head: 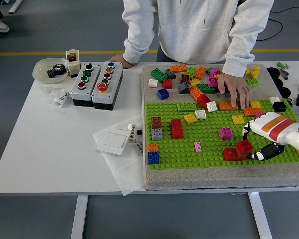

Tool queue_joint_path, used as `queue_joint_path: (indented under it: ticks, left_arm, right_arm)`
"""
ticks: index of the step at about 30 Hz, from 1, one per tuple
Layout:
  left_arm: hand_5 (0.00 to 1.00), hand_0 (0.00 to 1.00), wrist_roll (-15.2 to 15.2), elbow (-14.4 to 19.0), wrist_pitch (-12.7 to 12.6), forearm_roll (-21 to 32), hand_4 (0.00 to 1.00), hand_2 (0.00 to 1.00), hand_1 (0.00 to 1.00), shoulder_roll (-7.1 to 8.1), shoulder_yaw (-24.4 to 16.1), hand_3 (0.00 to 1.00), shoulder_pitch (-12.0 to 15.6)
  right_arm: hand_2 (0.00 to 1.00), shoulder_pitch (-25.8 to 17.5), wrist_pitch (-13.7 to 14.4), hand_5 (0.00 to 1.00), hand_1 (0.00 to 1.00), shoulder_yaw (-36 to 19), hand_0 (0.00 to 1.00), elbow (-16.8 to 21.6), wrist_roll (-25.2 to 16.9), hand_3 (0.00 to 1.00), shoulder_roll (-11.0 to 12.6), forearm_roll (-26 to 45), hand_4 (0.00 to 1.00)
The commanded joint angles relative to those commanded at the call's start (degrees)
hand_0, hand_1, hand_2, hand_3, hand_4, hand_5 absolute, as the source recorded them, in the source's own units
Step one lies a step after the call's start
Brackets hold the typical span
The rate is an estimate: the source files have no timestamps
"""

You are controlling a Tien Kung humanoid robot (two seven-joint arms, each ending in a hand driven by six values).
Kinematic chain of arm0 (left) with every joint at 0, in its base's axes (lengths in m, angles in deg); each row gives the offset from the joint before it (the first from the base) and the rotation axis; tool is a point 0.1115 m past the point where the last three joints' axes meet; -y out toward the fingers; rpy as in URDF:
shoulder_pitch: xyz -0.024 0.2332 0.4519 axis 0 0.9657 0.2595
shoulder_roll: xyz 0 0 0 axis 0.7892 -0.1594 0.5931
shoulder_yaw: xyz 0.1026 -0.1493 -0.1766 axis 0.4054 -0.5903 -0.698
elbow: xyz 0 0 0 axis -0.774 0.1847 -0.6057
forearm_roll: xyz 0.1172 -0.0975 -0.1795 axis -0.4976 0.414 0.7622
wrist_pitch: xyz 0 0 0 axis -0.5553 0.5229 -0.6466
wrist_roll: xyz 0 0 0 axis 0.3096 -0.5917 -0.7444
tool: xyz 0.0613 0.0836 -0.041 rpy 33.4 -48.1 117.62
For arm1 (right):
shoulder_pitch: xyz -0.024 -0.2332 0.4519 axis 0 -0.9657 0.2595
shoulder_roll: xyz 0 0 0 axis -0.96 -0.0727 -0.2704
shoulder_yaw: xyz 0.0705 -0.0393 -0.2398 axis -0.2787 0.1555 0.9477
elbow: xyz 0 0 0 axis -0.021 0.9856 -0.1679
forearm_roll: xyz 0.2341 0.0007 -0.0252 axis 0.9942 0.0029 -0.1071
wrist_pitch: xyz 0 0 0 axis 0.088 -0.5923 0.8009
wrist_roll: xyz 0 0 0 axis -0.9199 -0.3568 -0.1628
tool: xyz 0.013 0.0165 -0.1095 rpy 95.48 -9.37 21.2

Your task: Pick up the brick,pile it on top of brick,press brick,pick up the brick,pile it on top of brick,press brick

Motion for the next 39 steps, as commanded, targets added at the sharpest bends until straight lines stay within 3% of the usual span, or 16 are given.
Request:
queue_joint_path:
  ticks: [3,4,9,10,14,16,21,22,27,28,39]
  left_arm:
    - [0.617,0.727,-0.01,0.01,0.02,-0.02,0.680,0.792,0.747,0.01,0.00,0.627,0.01]
    - [0.617,0.727,-0.02,0.02,0.04,-0.06,0.680,0.791,0.747,0.01,-0.02,0.626,0.01]
    - [0.617,0.727,-0.03,0.01,0.05,-0.17,0.680,0.791,0.747,0.02,-0.03,0.626,0.01]
    - [0.618,0.727,-0.02,0.00,0.05,-0.16,0.680,0.791,0.747,0.03,-0.03,0.627,0.02]
    - [0.618,0.727,0.06,0.01,0.05,-0.01,0.680,0.791,0.747,0.10,0.18,0.627,0.03]
    - [0.619,0.726,0.09,-0.01,0.05,-0.02,0.681,0.791,0.747,0.10,0.14,0.627,0.08]
    - [0.619,0.726,0.04,-0.02,0.10,-0.23,0.681,0.791,0.747,0.14,0.06,0.627,0.12]
    - [0.619,0.727,0.03,-0.03,0.10,-0.27,0.681,0.791,0.747,0.14,0.04,0.626,0.12]
    - [0.619,0.727,0.06,-0.07,0.12,-0.30,0.681,0.791,0.747,0.13,-0.02,0.626,0.17]
    - [0.620,0.726,0.06,-0.07,0.14,-0.33,0.679,0.791,0.746,0.15,0.00,0.625,0.16]
    - [0.619,0.726,0.01,-0.14,0.22,-0.79,0.679,0.790,0.746,0.18,-0.32,0.626,0.28]
  right_arm:
    - [0.678,-0.20,0.00,0.399,0.568,-0.69,0.501,0.04,0.26,0.616,-0.06,-0.07,0.919]
    - [0.740,-0.27,-0.11,0.417,0.626,-0.87,0.547,0.10,0.36,0.799,-0.04,-0.10,0.990]
    - [0.740,-1.97,-1.68,0.417,0.626,-3.53,0.547,1.97,1.28,0.799,0.48,-0.30,0.990]
    - [0.761,-3.02,-1.89,0.422,0.661,-5.03,0.629,3.03,1.57,0.833,0.74,-0.08,0.998]
    - [0.761,-6.48,-2.18,0.422,0.661,-10.35,0.629,6.56,2.63,0.833,1.29,0.37,0.998]
    - [0.773,-8.28,-1.80,0.418,0.687,-12.91,0.678,8.39,3.01,0.842,1.45,1.13,0.992]
    - [0.773,-11.79,0.75,0.418,0.687,-16.98,0.678,12.10,4.07,0.842,2.05,4.39,0.992]
    - [0.732,-12.21,1.03,0.435,0.675,-17.35,0.684,12.51,4.20,0.663,2.11,4.84,0.908]
    - [0.732,-16.80,3.01,0.435,0.675,-21.09,0.684,15.67,6.07,0.663,2.12,9.48,0.908]
    - [0.720,-17.75,3.04,0.455,0.667,-21.78,0.688,16.28,6.22,0.559,2.13,10.81,0.842]
    - [0.705,-22.41,1.25,0.458,0.654,-23.76,0.667,18.14,6.43,0.524,2.66,14.88,0.817]
